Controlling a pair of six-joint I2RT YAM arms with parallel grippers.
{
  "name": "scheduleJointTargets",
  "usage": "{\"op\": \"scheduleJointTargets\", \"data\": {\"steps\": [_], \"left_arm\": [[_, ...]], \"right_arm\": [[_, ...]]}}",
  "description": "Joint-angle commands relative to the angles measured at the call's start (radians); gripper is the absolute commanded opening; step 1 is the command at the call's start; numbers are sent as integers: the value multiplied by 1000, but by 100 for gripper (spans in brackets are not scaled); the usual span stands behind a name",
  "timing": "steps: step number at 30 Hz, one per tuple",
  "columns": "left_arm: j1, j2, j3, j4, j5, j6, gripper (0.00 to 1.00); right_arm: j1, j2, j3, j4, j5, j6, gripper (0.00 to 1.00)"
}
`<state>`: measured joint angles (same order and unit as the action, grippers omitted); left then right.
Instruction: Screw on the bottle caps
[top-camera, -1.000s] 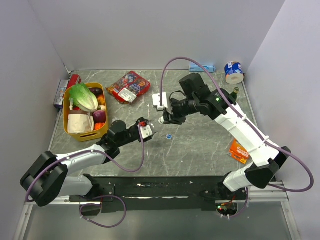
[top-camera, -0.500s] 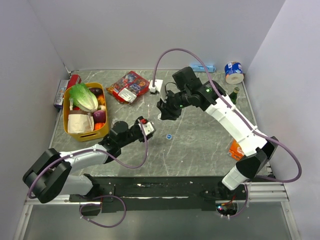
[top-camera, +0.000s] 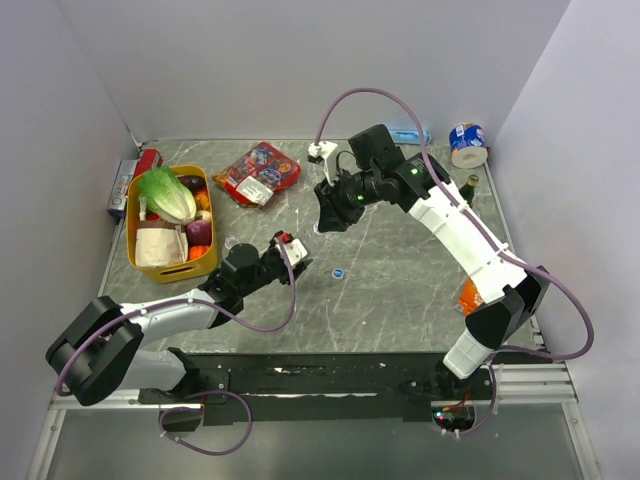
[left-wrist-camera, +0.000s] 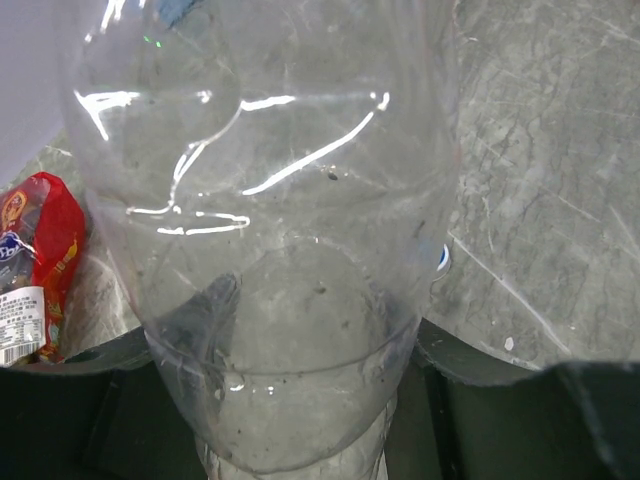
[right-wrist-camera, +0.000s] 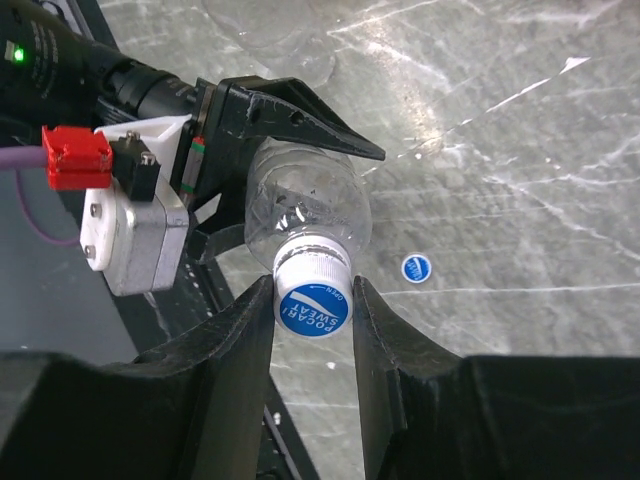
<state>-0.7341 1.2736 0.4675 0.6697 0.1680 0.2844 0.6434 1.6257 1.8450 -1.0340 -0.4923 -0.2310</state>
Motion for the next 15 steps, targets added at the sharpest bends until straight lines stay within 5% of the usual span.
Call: {"op": "scheduleJointTargets", "data": {"steps": [1, 12, 15], "left_arm": [[-21, -43, 56, 268, 28, 19, 1], [-22, -26, 57, 203, -18, -57, 1], [-22, -14, 59, 157, -1, -73, 1]], "right_arm": [[-2, 48, 3, -93, -9, 88, 31], [-1, 54, 17, -86, 38, 150, 37], [-1, 54, 26, -78, 64, 140, 46]]}}
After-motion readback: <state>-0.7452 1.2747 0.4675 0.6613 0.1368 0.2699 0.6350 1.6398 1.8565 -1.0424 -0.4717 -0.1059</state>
